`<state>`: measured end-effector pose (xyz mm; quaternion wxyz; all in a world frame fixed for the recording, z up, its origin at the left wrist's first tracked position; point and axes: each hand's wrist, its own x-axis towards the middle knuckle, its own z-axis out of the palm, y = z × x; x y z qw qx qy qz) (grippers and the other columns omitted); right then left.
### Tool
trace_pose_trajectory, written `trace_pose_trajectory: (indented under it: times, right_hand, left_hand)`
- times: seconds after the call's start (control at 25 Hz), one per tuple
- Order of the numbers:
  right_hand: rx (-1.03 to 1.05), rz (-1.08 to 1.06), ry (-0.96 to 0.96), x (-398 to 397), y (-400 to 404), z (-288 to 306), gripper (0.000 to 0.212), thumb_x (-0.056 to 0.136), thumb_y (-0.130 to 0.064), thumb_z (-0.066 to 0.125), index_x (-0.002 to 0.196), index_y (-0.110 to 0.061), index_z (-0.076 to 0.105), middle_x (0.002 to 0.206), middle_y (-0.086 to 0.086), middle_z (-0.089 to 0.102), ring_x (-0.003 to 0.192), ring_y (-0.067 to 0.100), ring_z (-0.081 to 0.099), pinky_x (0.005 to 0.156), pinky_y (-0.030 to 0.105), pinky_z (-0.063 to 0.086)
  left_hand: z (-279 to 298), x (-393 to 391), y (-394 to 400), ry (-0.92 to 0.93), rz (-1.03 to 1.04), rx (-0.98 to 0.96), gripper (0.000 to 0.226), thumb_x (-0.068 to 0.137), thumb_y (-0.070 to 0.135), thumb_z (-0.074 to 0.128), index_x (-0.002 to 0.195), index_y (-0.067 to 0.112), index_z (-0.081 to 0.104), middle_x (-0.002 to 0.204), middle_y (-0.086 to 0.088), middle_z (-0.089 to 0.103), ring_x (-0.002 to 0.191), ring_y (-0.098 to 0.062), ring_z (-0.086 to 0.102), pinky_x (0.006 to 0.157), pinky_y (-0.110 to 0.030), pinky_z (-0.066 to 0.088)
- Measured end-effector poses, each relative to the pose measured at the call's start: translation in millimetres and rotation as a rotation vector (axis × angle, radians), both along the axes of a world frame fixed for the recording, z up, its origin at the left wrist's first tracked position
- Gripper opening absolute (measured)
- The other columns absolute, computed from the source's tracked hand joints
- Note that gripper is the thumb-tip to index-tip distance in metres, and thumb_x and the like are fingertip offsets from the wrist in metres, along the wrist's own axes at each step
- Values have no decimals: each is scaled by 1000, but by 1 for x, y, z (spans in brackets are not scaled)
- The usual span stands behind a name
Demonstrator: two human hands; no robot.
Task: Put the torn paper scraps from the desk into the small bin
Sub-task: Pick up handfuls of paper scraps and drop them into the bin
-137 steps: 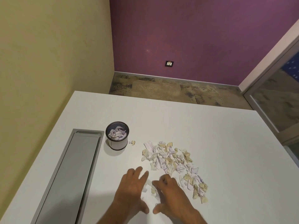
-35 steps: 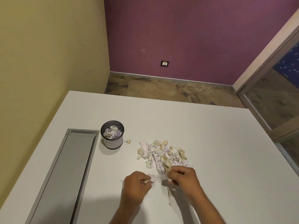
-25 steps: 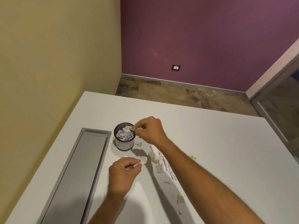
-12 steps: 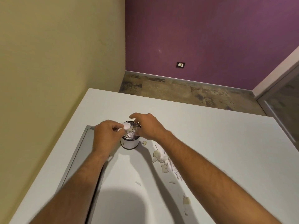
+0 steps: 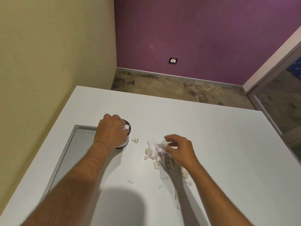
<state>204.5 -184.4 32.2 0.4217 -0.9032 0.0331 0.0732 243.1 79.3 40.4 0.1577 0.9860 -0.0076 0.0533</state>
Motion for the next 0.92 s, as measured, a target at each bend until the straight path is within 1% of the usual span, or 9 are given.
trace_pose_trajectory:
  times: [0.08, 0.16, 0.2, 0.32, 0.4, 0.48, 0.56, 0.68, 0.92]
  right_hand:
    - [-135, -64, 30, -21, -18, -17, 35, 78, -10, 75, 109, -26, 70, 102, -13, 71, 84, -3, 63, 83, 23, 53]
    - [-277, -28, 59, -38, -25, -32, 34, 78, -15, 71, 109, -26, 69, 106, -9, 70, 85, 3, 62, 79, 22, 48]
    - [-354, 17, 60, -45, -25, -38, 33, 77, -18, 70, 109, -27, 69, 108, -7, 69, 90, 9, 62, 79, 24, 48]
    - [-507, 111, 80, -55, -19, -48, 26, 79, -27, 68, 104, -30, 64, 109, -6, 60, 103, 19, 55, 77, 33, 51]
    - [-554, 129, 76, -58, -15, -53, 21, 81, -24, 63, 102, -29, 62, 107, -7, 56, 102, 18, 52, 71, 33, 52]
    - [-536, 128, 49, -59, -14, -56, 21, 81, -15, 56, 95, -26, 65, 103, -6, 57, 98, 18, 53, 69, 31, 52]
    - [-489, 128, 22, -60, -14, -59, 24, 81, -9, 53, 90, -23, 69, 100, -4, 61, 94, 18, 58, 71, 29, 52]
    - [-460, 115, 5, -62, -19, -62, 24, 83, -9, 53, 95, -18, 72, 101, -1, 64, 92, 18, 62, 76, 28, 51]
    - [-363, -36, 14, -68, -22, -61, 20, 78, -9, 61, 89, -18, 75, 87, -5, 70, 81, 12, 65, 71, 21, 49]
  left_hand:
    - [5, -9, -12, -236, -114, -88, 20, 78, 22, 74, 92, 8, 74, 93, -9, 69, 90, -34, 56, 74, -43, 51]
    - [4, -18, -29, -333, -267, -173, 21, 77, 19, 77, 94, 8, 71, 92, -7, 67, 86, -31, 58, 69, -41, 54]
    - [0, -23, -39, -272, -331, -194, 24, 79, 21, 75, 100, 11, 69, 97, -5, 66, 90, -29, 57, 70, -41, 55]
    - [-25, -38, -68, 101, -356, -164, 43, 86, 34, 65, 126, 26, 52, 125, 4, 52, 111, -21, 48, 87, -41, 53]
    - [-45, -46, -81, 285, -325, -90, 57, 87, 39, 63, 139, 33, 38, 141, 5, 40, 123, -22, 42, 95, -41, 49]
    - [-61, -52, -89, 391, -319, -9, 63, 88, 41, 61, 143, 36, 32, 146, 4, 34, 126, -26, 39, 97, -41, 48]
    - [-73, -56, -93, 380, -317, 80, 51, 90, 41, 56, 138, 35, 38, 138, 2, 41, 121, -26, 42, 90, -39, 50]
    - [-83, -59, -94, 345, -292, 117, 25, 95, 36, 48, 117, 26, 54, 122, 0, 51, 113, -24, 48, 83, -38, 51]
    - [-91, -73, -86, 318, -165, -98, 21, 93, 26, 48, 101, 19, 67, 107, -4, 66, 100, -26, 60, 83, -35, 46]
